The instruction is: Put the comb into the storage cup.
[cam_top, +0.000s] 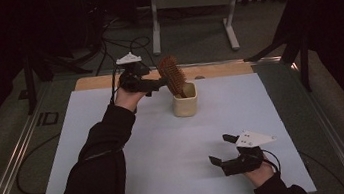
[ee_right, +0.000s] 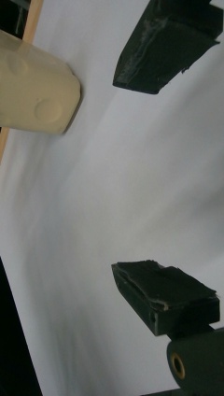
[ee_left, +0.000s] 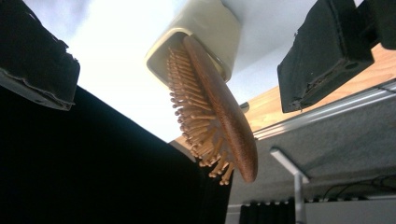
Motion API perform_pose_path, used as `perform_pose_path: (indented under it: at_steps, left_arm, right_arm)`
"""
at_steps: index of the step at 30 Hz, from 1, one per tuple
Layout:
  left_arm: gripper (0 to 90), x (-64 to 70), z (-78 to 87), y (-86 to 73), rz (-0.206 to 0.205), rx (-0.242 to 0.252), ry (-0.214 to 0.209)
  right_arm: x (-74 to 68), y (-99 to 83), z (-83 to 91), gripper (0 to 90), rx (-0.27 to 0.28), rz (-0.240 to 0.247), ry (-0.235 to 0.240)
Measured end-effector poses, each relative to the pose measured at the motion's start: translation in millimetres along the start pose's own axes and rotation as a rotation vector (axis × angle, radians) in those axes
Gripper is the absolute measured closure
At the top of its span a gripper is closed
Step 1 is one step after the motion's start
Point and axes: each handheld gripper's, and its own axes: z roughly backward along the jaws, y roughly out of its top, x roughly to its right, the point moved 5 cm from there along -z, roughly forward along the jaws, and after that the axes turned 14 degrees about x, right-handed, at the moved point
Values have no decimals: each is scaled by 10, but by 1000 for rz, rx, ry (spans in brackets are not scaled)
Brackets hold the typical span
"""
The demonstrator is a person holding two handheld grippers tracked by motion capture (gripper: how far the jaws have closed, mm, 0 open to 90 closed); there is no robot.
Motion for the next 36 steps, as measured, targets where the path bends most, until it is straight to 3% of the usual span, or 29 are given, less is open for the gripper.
perform_pose_path:
  at_steps: [14,36]
  left_arm:
    - [0,-27,301,-89,-11,3,-36]
    - [0,-86,857,-376,-34,-9,-28]
  right_arm:
    - [-7,0,-10,95,-3,-3,3]
    - [5,-2,-15,95,6,-3,2]
